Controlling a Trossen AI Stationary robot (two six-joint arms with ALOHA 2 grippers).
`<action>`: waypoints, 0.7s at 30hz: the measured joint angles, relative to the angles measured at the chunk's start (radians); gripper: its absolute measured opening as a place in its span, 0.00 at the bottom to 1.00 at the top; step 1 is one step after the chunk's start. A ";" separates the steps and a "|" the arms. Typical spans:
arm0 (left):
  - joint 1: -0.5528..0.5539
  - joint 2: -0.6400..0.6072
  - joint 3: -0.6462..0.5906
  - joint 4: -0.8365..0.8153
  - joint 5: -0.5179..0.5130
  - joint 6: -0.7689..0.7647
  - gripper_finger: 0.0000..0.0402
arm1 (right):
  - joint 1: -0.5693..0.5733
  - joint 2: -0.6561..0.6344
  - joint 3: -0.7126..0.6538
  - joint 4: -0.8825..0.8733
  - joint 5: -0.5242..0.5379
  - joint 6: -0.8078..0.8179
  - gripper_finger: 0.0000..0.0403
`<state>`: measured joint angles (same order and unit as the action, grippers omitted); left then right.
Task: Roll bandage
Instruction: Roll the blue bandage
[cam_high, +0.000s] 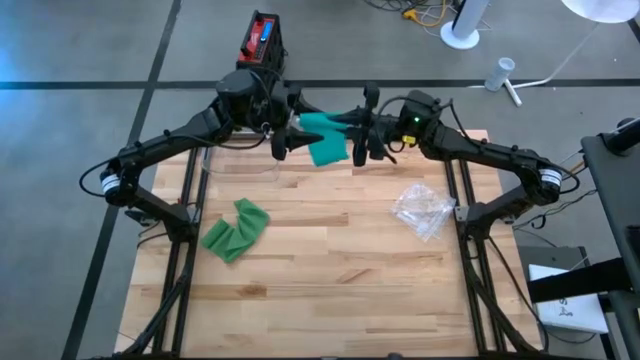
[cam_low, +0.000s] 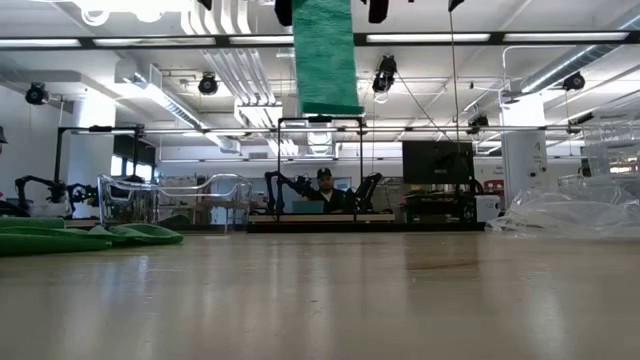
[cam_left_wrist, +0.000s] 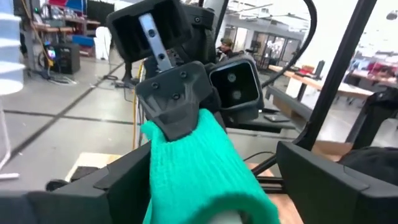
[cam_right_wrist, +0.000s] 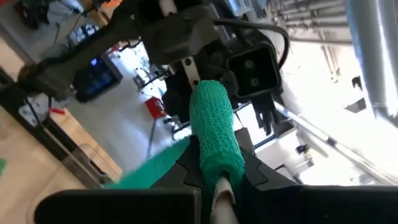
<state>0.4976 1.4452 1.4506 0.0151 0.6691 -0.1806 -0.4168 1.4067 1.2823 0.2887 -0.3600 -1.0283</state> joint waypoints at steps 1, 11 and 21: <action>0.000 0.000 0.000 0.000 0.000 -0.014 0.77 | 0.000 0.000 0.000 -0.001 0.000 -0.020 0.05; 0.019 -0.024 0.000 -0.041 -0.043 0.101 0.75 | -0.001 0.002 0.090 -0.096 0.001 0.230 0.05; 0.020 -0.016 0.000 0.001 -0.076 0.251 0.80 | -0.001 0.024 0.177 -0.248 -0.008 0.543 0.05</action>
<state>0.5176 1.4297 1.4508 0.0156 0.5928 0.0700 -0.4175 1.4307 1.4597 0.0411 -0.3678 -0.4855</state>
